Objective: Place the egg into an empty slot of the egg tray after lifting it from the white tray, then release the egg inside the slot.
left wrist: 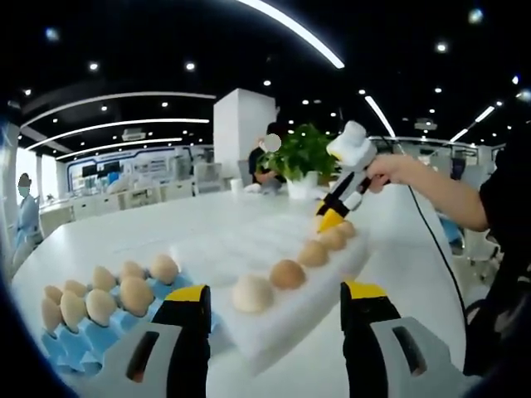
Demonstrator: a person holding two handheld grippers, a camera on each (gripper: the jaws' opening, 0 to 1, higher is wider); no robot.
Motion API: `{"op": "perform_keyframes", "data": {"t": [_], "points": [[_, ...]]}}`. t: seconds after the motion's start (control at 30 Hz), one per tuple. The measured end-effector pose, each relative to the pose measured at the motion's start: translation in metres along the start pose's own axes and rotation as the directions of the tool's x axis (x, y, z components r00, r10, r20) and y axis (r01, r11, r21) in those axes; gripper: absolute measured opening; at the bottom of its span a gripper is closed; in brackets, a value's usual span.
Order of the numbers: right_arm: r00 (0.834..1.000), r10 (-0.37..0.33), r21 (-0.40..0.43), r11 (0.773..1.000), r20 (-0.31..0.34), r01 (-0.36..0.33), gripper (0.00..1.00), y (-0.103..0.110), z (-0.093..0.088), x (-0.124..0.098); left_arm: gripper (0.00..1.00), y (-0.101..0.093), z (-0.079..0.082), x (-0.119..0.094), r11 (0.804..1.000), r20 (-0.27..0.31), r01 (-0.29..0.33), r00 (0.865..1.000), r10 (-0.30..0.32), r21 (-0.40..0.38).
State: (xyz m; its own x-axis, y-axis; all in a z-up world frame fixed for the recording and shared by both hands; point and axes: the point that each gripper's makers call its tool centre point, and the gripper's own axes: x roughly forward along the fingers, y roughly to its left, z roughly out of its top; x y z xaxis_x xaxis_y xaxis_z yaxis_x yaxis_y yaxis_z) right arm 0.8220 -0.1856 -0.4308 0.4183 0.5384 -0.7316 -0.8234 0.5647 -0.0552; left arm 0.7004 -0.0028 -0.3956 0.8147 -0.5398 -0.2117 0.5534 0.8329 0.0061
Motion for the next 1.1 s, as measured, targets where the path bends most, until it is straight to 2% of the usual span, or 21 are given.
{"op": "perform_keyframes", "data": {"t": [0.47,0.6,0.77,0.83,1.1], "points": [[0.998,0.016,0.004,1.0,0.067,-0.016,0.28,0.0,0.02,-0.008,0.64,-0.004,-0.006,0.003,1.0,-0.017,0.015,1.0,-0.015,-0.014],[0.997,0.026,0.004,1.0,0.078,-0.027,0.28,-0.012,0.028,-0.006,0.65,-0.002,-0.007,0.002,1.0,-0.02,0.014,1.0,-0.014,-0.013],[0.995,0.046,-0.005,0.999,0.094,-0.045,0.28,-0.016,0.04,-0.004,0.67,0.002,-0.008,0.0,1.0,-0.024,0.008,1.0,-0.008,-0.003],[0.993,0.068,-0.015,0.998,0.095,-0.067,0.28,-0.009,0.042,-0.001,0.68,0.001,-0.008,-0.001,1.0,-0.023,0.006,1.0,-0.006,-0.006],[0.991,0.085,-0.05,0.996,0.107,-0.08,0.28,0.015,0.057,0.0,0.67,0.005,-0.012,-0.004,1.0,-0.032,0.002,0.999,-0.003,-0.022]]}}
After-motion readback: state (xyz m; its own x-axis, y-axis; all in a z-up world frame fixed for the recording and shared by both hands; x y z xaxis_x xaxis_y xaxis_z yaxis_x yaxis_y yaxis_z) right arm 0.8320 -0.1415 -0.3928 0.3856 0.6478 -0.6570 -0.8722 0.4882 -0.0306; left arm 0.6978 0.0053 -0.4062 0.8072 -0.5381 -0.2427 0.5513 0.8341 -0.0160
